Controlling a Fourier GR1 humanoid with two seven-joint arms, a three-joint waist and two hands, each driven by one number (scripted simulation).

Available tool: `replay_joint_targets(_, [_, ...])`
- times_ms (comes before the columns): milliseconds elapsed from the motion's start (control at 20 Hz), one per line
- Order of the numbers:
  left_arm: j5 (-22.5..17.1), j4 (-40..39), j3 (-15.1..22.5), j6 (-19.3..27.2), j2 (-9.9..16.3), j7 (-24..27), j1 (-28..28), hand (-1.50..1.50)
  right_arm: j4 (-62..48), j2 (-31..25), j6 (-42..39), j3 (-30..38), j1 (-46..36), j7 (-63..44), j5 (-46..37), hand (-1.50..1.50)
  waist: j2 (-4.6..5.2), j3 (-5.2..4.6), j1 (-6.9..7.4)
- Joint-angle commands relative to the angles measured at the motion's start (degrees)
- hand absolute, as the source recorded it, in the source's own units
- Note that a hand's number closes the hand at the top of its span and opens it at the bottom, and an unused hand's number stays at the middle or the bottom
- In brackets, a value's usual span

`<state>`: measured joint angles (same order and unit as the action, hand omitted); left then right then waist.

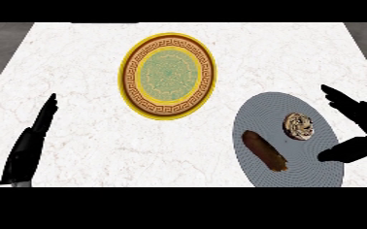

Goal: Pick the cupcake from the placemat and place it in the plate

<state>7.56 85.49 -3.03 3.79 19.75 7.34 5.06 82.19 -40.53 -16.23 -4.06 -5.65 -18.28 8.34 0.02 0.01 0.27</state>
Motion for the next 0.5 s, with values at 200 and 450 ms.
replay_joint_targets(200, [0.8, -7.1, -3.0, -2.9, -0.3, 3.1, -4.6, 0.00, -8.6, 5.3, -5.7, 1.0, -3.9, 3.0, -5.8, -1.50, 0.07, -0.01, -0.14])
replay_joint_targets(450, [2.4, -2.5, -3.8, -3.8, -1.5, 1.5, -1.8, 0.00, -8.4, 7.8, -8.3, 3.9, -4.2, 1.3, -9.3, -1.50, -0.01, -0.01, -0.13])
